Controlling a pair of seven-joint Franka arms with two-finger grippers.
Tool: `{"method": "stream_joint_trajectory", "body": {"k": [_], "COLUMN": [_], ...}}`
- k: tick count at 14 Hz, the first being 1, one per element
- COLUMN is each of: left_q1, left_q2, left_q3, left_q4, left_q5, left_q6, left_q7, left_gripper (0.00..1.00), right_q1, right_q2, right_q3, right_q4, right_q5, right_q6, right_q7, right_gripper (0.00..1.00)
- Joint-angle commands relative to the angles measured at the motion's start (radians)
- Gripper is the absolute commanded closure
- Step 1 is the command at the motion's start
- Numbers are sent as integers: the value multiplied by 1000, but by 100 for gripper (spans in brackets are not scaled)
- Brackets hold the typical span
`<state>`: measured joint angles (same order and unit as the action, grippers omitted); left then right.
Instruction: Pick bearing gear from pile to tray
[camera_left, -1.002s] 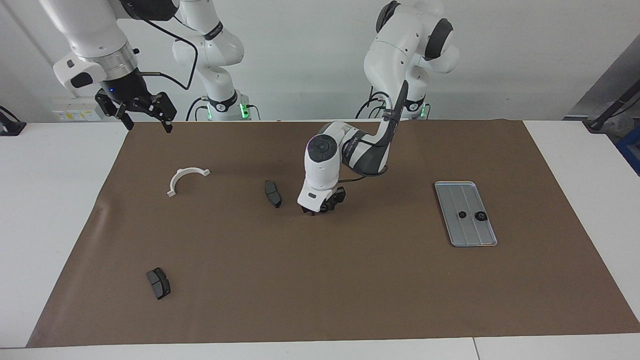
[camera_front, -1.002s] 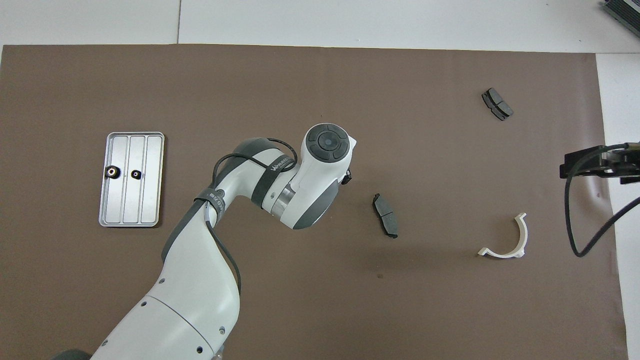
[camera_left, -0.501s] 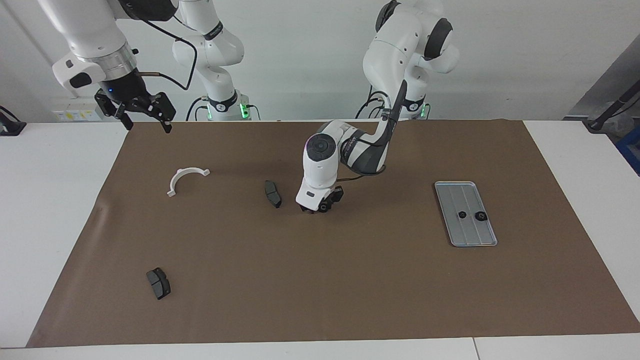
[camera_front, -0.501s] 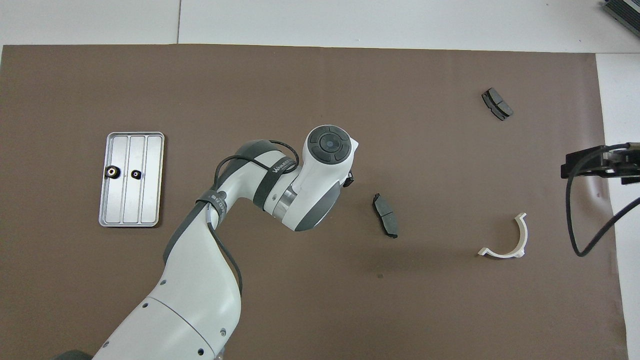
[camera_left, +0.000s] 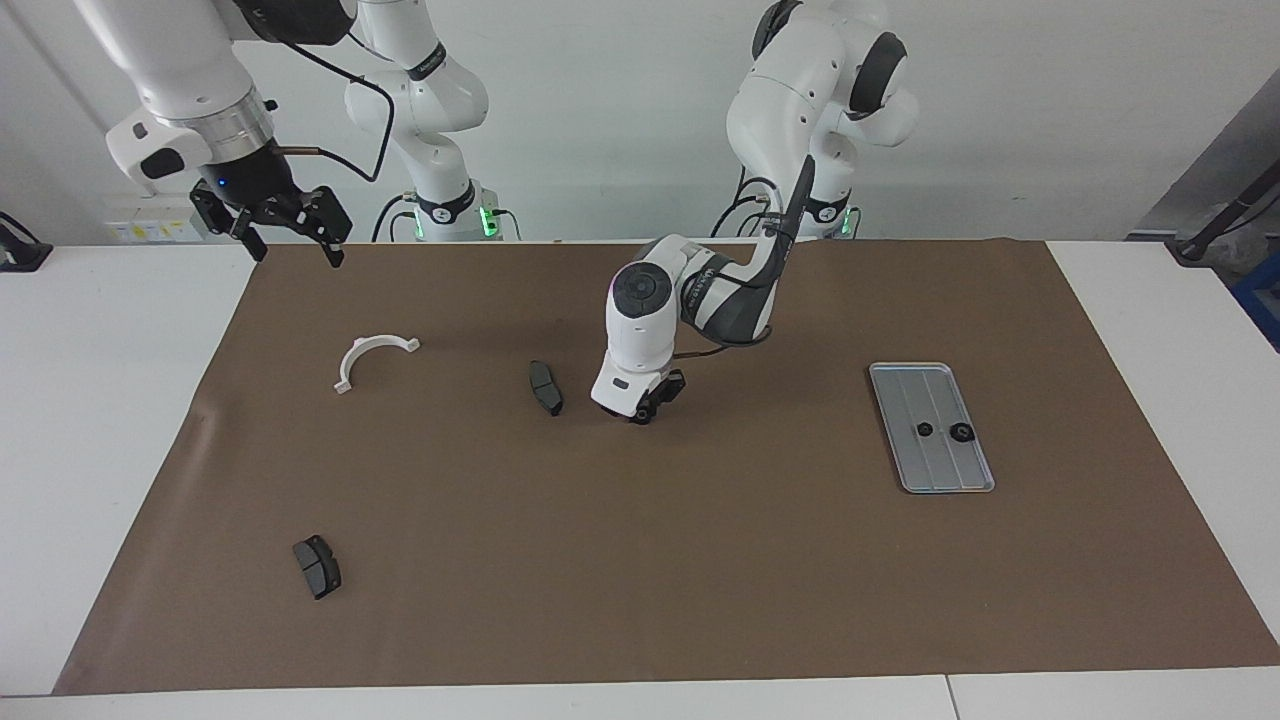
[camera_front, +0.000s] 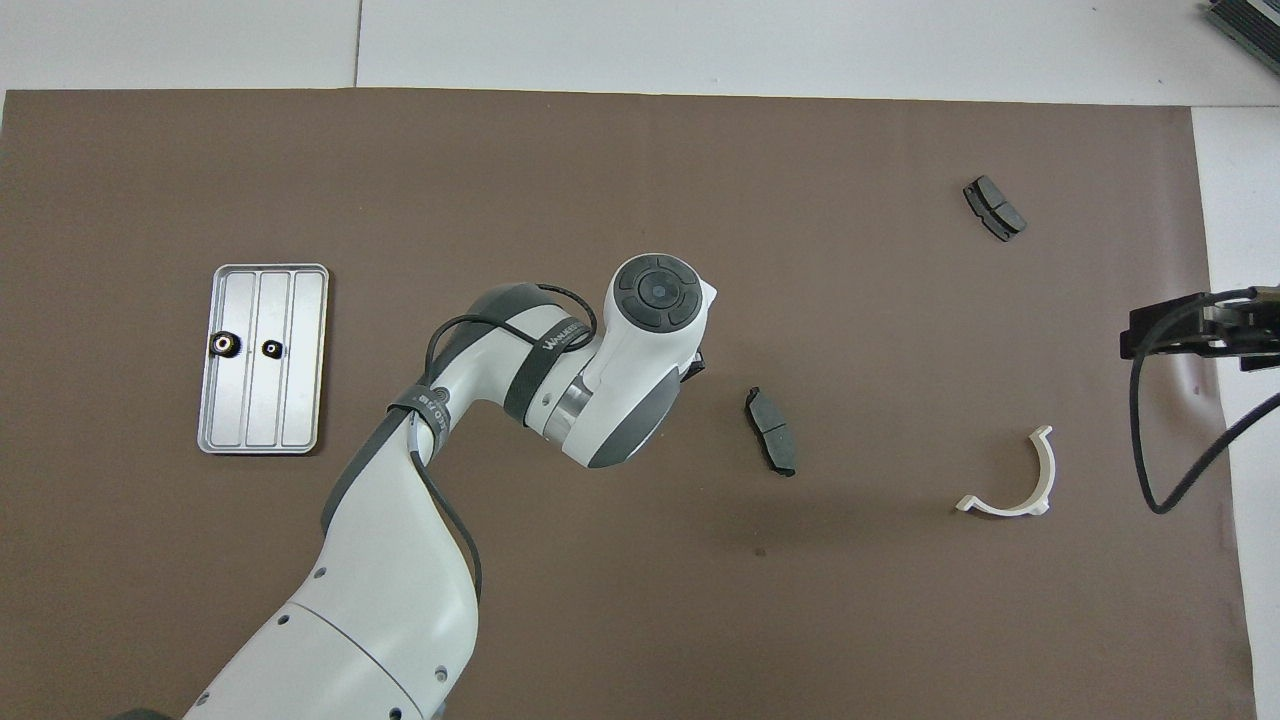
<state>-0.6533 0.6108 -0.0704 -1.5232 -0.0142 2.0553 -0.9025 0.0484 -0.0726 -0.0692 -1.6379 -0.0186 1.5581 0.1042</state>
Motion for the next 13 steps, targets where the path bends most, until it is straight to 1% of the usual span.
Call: {"method": "stream_joint_trajectory", "body": {"k": [1, 3, 4, 8, 11, 13], "left_q1": [-6, 15, 49, 171, 306, 421], "left_q2": [-10, -11, -14, -92, -150, -189], "left_q3": [9, 9, 7, 3, 4, 6], "left_q4": [-45, -9, 21, 32, 31, 23], "left_q5": [-32, -32, -36, -36, -38, -43], "left_q6": [6, -30, -67, -136, -196, -213], "left_q7": [4, 4, 7, 75, 207, 363], "left_gripper": [83, 85, 85, 85, 86, 86], "right_q1": [-13, -12, -12, -12, -10, -9], "right_q2": [-29, -29, -29, -29, -29, -29], "right_q3": [8, 6, 6, 6, 6, 6], "right_q4": [-33, -33, -33, -33, -33, -33], "right_q5": [20, 26, 26, 26, 26, 26], "right_q6": [10, 11, 11, 11, 11, 10], "right_q7": [-21, -20, -20, -20, -18, -18], "right_gripper": [0, 0, 0, 0, 0, 0]}}
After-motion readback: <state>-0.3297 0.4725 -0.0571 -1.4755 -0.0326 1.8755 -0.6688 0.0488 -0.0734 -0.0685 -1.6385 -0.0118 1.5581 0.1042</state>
